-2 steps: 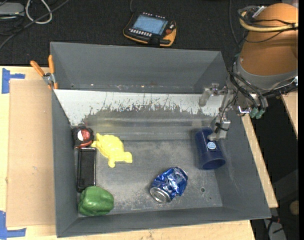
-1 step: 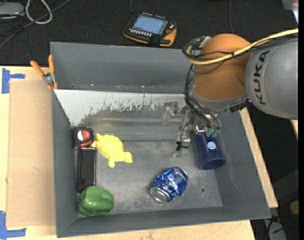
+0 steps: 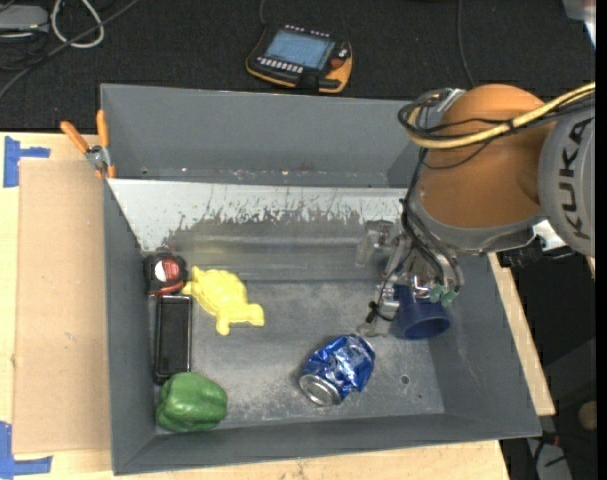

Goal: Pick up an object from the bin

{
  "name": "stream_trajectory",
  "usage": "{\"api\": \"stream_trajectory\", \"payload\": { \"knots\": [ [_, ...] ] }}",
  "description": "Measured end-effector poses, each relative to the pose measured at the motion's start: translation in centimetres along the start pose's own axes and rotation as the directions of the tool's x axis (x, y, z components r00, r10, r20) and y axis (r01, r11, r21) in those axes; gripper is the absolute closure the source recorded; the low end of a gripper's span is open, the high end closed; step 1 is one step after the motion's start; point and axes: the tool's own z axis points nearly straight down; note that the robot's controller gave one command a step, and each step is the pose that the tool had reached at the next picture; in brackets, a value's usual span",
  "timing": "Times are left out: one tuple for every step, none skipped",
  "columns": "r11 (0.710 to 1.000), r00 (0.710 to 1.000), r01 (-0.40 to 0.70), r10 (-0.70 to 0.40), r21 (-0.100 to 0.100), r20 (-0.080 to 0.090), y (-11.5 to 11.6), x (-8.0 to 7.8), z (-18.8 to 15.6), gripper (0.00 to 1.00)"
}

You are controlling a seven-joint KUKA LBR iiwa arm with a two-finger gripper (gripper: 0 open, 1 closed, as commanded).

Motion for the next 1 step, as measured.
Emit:
{"api": "stream_trajectory", "payload": {
  "knots": [
    [0.976, 0.976, 0.218, -0.218, -0.005, -0.011, -1.31, -5.31, 4.19, 0.0]
  ]
}}
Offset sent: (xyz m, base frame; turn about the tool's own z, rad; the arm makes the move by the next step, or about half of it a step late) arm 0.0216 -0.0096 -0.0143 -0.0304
